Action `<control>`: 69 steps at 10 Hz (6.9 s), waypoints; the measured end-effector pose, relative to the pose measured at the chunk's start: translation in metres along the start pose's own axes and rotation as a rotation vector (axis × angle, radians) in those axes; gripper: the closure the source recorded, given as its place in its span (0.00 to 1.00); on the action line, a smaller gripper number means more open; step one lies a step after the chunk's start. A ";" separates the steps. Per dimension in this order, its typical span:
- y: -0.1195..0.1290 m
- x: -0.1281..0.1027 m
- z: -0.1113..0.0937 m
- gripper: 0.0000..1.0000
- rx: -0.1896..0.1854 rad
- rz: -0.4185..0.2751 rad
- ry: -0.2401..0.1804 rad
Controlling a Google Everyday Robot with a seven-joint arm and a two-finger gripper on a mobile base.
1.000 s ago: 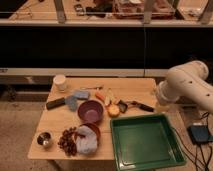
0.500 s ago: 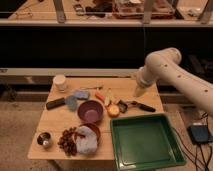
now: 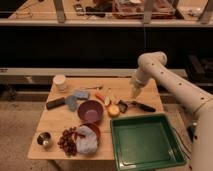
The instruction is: Place brush in metal cup
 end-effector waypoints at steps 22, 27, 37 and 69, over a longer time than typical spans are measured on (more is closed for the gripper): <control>0.038 0.029 0.069 0.35 -0.174 0.104 -0.048; 0.047 0.040 0.101 0.35 -0.166 0.123 -0.032; 0.048 0.046 0.108 1.00 -0.152 0.148 -0.031; -0.016 -0.116 -0.043 1.00 -0.088 -0.218 -0.052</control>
